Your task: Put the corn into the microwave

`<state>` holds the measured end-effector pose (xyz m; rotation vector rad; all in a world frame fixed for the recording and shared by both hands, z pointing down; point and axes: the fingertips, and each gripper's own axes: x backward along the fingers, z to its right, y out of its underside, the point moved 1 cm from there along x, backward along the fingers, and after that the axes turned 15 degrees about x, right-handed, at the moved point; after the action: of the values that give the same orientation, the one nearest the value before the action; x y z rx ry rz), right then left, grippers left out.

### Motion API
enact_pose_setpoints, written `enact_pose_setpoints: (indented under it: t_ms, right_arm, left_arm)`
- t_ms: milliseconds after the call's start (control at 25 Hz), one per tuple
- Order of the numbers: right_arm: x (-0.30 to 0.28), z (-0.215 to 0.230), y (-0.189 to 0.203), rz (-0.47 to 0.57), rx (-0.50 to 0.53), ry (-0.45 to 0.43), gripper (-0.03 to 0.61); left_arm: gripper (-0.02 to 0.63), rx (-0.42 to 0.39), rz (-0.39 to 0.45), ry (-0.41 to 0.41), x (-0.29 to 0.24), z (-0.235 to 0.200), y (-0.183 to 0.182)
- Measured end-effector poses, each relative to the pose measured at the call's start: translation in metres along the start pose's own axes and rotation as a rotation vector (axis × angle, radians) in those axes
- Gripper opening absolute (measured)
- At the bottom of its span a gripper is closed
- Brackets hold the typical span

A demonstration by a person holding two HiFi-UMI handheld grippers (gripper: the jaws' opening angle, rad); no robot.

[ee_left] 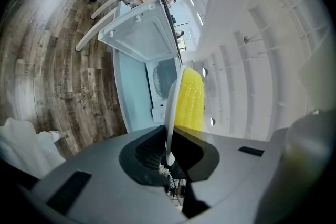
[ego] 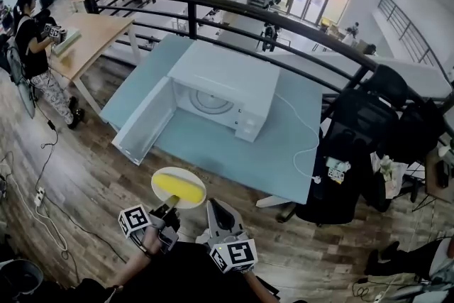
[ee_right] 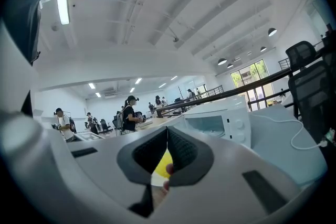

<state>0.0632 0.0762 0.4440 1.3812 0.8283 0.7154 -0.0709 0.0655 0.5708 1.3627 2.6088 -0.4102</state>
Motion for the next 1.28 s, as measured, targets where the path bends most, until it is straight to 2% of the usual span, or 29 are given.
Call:
enact_pose_setpoints:
  t_ms: [280,720,1280]
  right_arm:
    - [-0.006,0.022,0.001,-0.006,0.012,-0.003,0.009]
    - [0.003,0.048,0.012,-0.019,-0.001,0.029,0.009]
    - [-0.011,0.072,0.013,-0.038,0.004,0.063,0.009]
  left_arm:
    - [0.023,0.012,0.001,0.008,-0.022,0.002,0.003]
    - [0.023,0.034,0.024,-0.031,-0.039,0.003,0.01]
    - [0.023,0.048,0.019,-0.028,-0.069,0.004,-0.004]
